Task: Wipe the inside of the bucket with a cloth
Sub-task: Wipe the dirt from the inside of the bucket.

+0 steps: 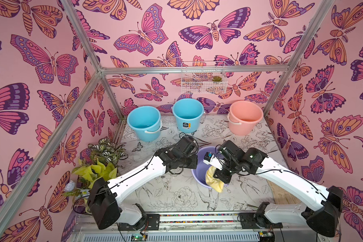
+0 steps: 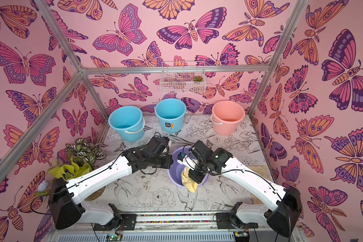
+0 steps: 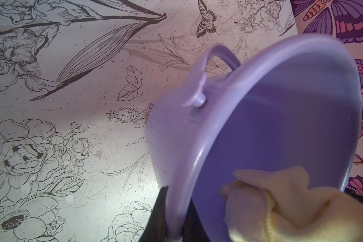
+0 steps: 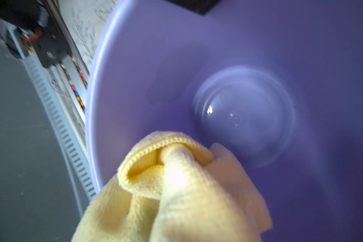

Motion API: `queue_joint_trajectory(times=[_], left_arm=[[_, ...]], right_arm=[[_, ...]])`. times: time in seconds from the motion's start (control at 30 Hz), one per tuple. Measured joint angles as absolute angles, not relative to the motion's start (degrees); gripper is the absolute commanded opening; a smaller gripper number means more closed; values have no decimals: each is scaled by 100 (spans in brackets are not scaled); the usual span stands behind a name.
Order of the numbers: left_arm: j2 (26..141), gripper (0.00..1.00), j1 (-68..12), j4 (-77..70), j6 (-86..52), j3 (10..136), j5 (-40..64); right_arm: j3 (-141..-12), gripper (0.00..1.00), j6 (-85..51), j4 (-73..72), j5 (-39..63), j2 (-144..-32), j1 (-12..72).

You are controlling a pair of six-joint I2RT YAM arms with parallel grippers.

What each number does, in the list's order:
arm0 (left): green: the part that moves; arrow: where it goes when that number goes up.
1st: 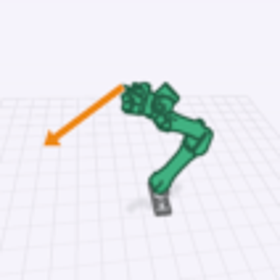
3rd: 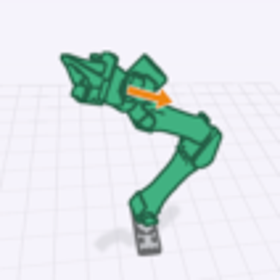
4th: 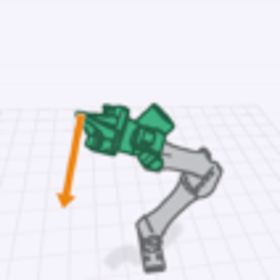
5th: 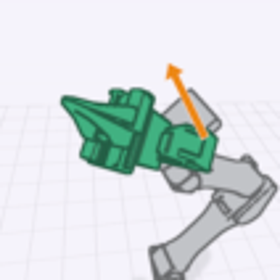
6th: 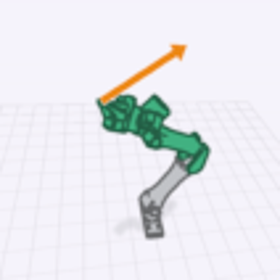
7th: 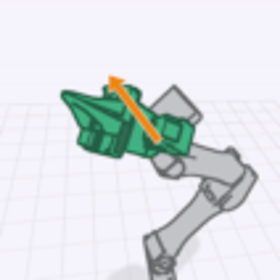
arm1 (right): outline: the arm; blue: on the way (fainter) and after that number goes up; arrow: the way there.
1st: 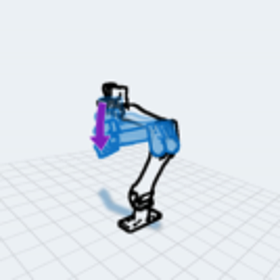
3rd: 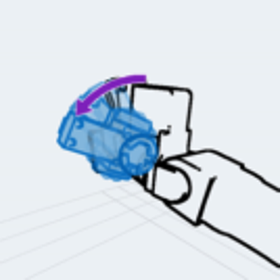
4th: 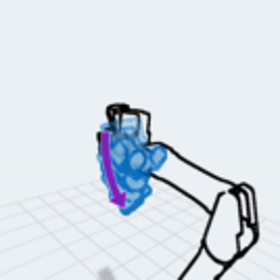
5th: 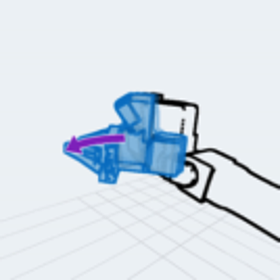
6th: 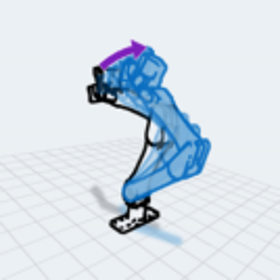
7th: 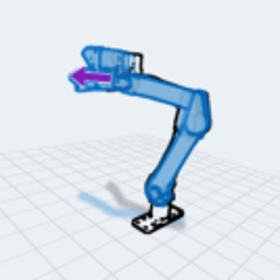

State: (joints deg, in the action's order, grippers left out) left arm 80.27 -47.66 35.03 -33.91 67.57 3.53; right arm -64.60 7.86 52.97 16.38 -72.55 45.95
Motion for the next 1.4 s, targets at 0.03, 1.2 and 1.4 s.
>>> queue_joint_trajectory(times=[0.03,1.2,1.4], left_arm=[[8034,0,-4766,3500,-3391,6759,353],[8038,0,-4705,3448,-3481,6768,202],[8038,0,-4700,3444,-3496,6768,198]], right_arm=[[-6388,0,701,5135,1752,-7273,4602],[-5459,0,-596,906,-652,-7341,4622],[-5660,0,-333,1492,-1347,-7269,4622]])
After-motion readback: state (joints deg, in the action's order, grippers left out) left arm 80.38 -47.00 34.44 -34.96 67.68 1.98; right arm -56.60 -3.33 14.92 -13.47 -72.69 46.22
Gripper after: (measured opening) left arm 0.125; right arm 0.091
